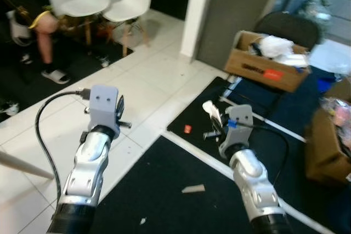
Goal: Picking trash to rubbish bin
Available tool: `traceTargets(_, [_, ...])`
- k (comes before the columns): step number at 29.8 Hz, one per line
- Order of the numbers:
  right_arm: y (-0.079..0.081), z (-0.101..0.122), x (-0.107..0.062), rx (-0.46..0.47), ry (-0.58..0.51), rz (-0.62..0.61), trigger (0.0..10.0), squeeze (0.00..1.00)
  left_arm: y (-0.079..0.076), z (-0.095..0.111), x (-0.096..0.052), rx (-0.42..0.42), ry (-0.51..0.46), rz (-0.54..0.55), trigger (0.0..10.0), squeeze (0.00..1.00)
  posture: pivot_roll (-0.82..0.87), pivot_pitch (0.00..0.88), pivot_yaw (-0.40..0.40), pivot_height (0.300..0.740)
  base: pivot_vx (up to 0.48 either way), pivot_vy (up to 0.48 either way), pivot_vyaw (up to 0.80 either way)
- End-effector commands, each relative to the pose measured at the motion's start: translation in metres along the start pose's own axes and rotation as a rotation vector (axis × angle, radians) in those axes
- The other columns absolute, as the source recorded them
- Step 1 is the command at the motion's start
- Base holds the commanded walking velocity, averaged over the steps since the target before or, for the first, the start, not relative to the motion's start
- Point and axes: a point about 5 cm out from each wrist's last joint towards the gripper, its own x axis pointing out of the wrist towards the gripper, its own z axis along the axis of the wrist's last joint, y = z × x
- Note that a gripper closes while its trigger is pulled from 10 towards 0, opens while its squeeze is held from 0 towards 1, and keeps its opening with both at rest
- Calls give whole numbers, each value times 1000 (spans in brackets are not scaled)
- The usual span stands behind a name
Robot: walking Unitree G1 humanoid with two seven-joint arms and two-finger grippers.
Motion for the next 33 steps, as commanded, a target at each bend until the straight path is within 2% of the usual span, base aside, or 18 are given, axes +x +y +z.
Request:
traceTargets(1, [2, -9, -4, 9, 24, -4, 10000, 0, 4, -4, -1, 29, 24, -7, 10000, 0, -26, 75, 6, 740, 0, 0, -800])
traceTargets(12, [1, -14, -8, 22, 20, -42, 10000, 0, 2, -5, 6, 38, 32, -38, 10000, 0, -41, 69, 32, 740, 0, 0, -800])
traceTargets(18, [1, -14, -8, 15, 18, -34, 10000, 0, -1, -12, 2, 9, 54, -28, 10000, 0, -50, 73, 22, 740, 0, 0, -800])
traceTargets(20, [1, -13, -7, 13, 19, -32, 10000, 0, 0, -15, 2, -36, 76, -9, 10000, 0, -58, 76, 13, 740, 0, 0, -800])
traceTargets(26, [1, -14, -6, 9, 25, -18, 10000, 0, -1, -21, 0, -88, 98, 11, 10000, 0, -56, 81, 3, 740, 0, 0, -800])
traceTargets(33, [2, -14, -4, 21, 30, -16, 10000, 0, 2, -25, -1, -93, 119, 46, 10000, 0, -50, 88, 3, 740, 0, 0, -800])
